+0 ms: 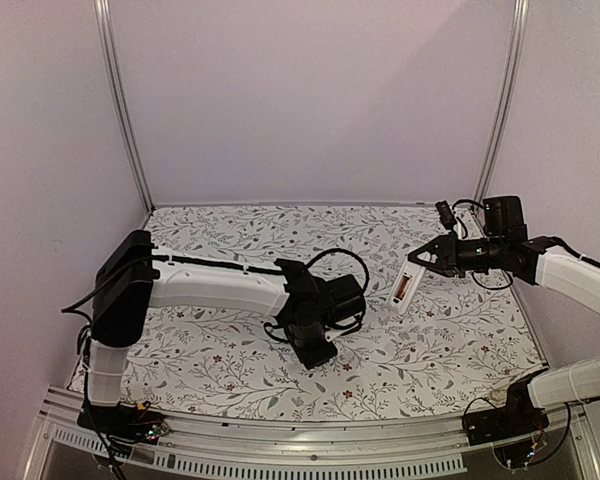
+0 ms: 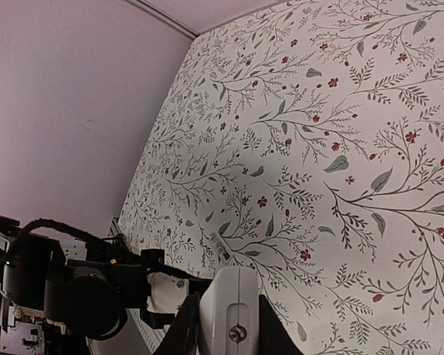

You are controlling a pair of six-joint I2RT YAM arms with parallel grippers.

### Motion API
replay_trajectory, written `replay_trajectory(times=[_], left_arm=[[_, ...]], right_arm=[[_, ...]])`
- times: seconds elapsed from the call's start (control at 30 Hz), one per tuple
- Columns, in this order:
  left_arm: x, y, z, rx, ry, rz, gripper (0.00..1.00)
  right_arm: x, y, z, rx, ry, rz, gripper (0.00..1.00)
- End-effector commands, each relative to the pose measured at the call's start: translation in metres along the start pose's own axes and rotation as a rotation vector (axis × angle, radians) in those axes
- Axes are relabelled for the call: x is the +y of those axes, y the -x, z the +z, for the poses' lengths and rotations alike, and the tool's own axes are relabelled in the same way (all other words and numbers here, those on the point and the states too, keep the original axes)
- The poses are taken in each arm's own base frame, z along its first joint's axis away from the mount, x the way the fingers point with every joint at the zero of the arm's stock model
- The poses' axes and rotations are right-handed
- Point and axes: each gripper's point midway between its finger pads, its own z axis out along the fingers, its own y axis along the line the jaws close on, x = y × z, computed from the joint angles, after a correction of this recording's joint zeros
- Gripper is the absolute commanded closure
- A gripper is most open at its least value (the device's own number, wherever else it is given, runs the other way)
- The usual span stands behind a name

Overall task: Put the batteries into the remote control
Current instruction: Pick up the battery from the center of the board, then place the battery at the center of the board.

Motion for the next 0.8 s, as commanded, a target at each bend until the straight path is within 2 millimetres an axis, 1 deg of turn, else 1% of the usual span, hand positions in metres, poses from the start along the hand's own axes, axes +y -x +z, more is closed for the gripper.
replay_trajectory(times=[0.0,0.07,0.13,0.23,0.3,0.37,0.47,0.5,0.57,0.67,0.77], left_arm=[[0.044,0.033,-0.067,-0.260,0.085,-0.401,1.00],[0.065,0.032,-0.083,-0.330,0.164,-0.579,1.00],[0.091,0.018,-0.095,-0.372,0.273,-0.777,1.00],[0.114,0.011,-0.098,-0.421,0.259,-0.977,1.00],[0.127,0.008,-0.096,-0.453,0.215,-1.118,1.00],[0.140,-0.002,-0.092,-0.472,0.196,-1.253,1.00],[0.148,0.002,-0.090,-0.521,0.116,-1.360,1.00],[0.151,0.001,-0.090,-0.537,0.114,-1.409,1.00],[0.158,-0.008,-0.086,-0.545,0.132,-1.505,1.00],[0.163,-0.025,-0.068,-0.488,0.123,-1.657,1.00],[0.160,-0.035,-0.044,-0.405,0.106,-1.758,1.00]], right_arm=[[0.010,0.013,-0.005,-0.017,0.019,-0.030,1.00],[0.012,0.013,-0.005,-0.017,0.024,-0.032,1.00],[0.013,0.013,-0.005,-0.015,0.031,-0.034,1.00],[0.014,0.012,-0.005,-0.014,0.034,-0.033,1.00],[0.014,0.012,-0.006,-0.014,0.036,-0.032,1.00],[0.015,0.011,-0.006,-0.014,0.037,-0.031,1.00],[0.016,0.010,-0.008,-0.017,0.039,-0.037,1.00],[0.016,0.010,-0.008,-0.016,0.041,-0.038,1.00],[0.017,0.010,-0.008,-0.015,0.043,-0.038,1.00],[0.017,0.010,-0.008,-0.013,0.046,-0.040,1.00],[0.016,0.008,-0.007,-0.010,0.044,-0.036,1.00]])
